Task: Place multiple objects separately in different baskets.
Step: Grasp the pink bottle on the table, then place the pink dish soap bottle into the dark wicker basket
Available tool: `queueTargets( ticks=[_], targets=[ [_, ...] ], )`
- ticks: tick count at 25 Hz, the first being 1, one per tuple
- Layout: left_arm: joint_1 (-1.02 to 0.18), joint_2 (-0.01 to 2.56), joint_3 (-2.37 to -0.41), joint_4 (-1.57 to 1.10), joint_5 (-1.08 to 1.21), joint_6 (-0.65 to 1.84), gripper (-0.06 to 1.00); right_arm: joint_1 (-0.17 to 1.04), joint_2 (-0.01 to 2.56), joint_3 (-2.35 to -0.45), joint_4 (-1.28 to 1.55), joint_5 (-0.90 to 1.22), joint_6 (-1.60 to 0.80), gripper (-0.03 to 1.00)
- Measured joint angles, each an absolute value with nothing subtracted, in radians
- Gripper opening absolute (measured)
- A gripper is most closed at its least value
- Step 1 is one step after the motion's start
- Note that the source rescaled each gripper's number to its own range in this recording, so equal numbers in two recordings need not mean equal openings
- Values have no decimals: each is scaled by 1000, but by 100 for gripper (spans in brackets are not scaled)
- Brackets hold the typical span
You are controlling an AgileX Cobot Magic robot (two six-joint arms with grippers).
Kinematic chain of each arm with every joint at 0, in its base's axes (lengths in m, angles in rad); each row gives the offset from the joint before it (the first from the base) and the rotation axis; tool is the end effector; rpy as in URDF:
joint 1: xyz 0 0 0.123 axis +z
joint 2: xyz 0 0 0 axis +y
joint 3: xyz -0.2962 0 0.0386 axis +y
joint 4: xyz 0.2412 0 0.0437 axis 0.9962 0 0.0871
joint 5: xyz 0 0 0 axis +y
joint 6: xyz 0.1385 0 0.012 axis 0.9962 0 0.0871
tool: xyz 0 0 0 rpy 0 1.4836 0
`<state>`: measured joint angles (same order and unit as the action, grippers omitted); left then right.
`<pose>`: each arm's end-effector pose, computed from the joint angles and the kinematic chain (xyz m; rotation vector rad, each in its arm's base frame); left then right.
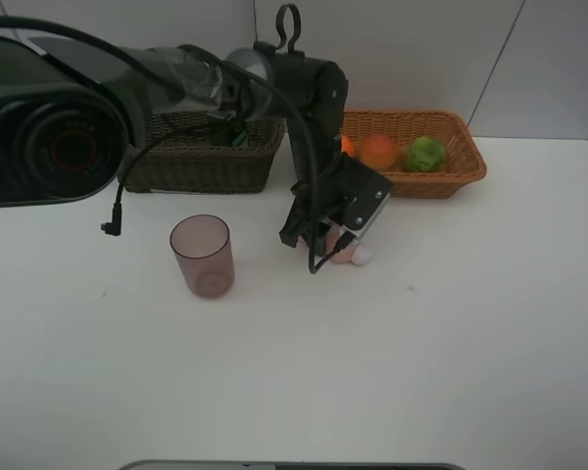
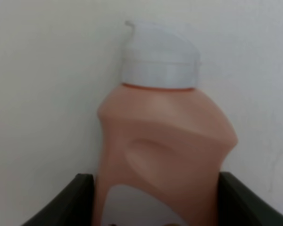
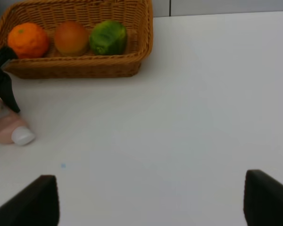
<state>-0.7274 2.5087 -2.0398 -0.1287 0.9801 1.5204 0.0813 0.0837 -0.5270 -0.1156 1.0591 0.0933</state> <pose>0.3828 -0.3606 0.0619 2.5804 1.3341 -0.0358 0.0278 -0.0118 0.2597 0.0139 2.0937 -0.0344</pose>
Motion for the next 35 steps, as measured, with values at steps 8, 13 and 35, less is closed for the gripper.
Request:
queueTargets(
  ticks=[8, 13, 35],
  targets=[
    [-727, 2509, -2040, -129, 983, 1520, 61, 81, 84, -527, -116, 1059, 93, 61],
    [-727, 2492, -2040, -122, 1001, 1516, 61, 81, 84, -527, -116, 1059, 93, 61],
    [-574, 2168, -2040, -72, 1125, 176, 61, 81, 84, -527, -115, 1059, 93, 61]
  ],
)
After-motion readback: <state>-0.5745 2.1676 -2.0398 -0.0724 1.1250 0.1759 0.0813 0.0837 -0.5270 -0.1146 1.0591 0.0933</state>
